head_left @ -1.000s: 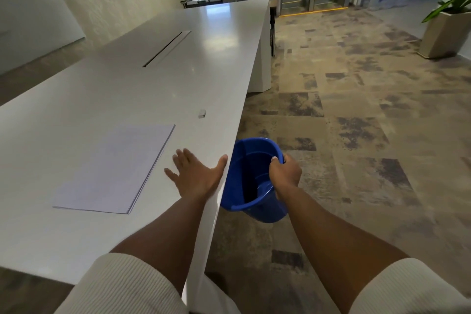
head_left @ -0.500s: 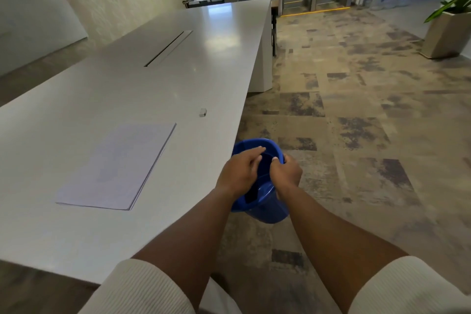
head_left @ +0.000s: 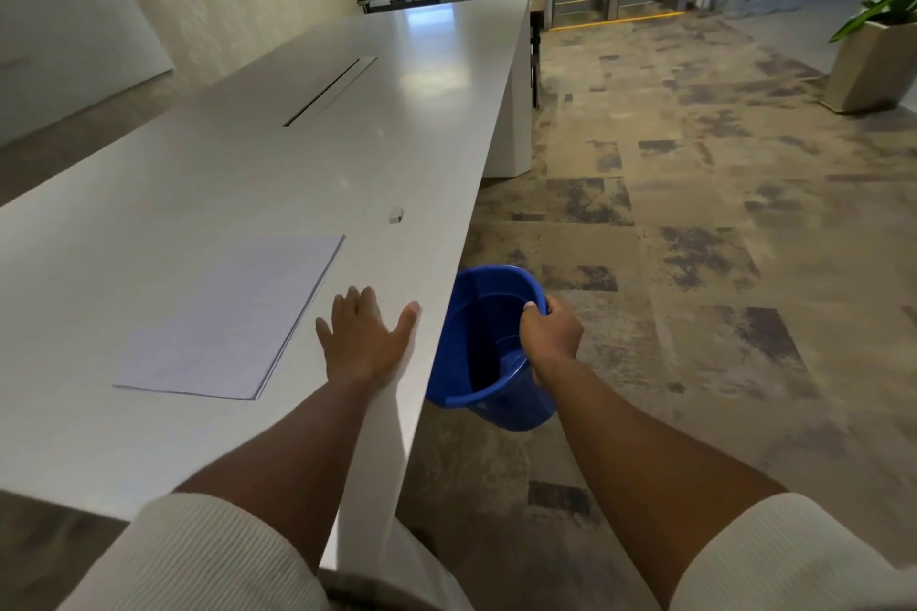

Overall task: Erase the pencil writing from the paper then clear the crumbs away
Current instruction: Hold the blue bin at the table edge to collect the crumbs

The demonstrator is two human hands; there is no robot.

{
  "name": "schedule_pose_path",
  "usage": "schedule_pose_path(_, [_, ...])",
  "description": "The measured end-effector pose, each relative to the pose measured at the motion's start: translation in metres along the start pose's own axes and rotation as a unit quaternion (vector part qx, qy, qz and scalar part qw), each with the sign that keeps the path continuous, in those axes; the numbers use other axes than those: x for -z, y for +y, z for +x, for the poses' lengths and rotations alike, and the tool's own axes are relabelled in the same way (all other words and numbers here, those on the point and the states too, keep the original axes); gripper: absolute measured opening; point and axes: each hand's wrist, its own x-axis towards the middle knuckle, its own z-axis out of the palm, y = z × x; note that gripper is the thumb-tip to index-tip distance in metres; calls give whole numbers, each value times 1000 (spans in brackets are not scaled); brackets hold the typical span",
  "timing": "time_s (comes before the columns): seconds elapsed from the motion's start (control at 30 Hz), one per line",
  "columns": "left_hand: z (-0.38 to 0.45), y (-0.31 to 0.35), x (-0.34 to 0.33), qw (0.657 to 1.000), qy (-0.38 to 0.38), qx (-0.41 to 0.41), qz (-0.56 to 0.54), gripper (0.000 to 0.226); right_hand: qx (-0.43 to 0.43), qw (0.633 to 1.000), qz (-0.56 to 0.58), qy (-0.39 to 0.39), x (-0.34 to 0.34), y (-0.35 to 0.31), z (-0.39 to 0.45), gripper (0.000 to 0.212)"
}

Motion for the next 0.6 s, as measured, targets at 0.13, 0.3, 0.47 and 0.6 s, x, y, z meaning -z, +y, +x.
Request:
schedule_pose_path(0.13, [-8, 14, -9, 999, -51, -1, 7, 92, -2, 1000, 4, 0, 4, 2, -2, 20])
schedule_pose_path(0.3, [-19, 67, -19, 990, -80, -118, -16, 74, -6, 1000, 2, 4, 7, 4, -4, 18])
schedule_pose_path(0.47, [-30, 112, -27, 948, -120, -186, -228, 47, -4, 1000, -11, 4, 10, 7, -6, 17])
schedule_pose_path(0.6, [-27, 114, -16, 954, -28, -173, -242, 23, -5, 1000, -14, 3, 13, 7, -6, 16])
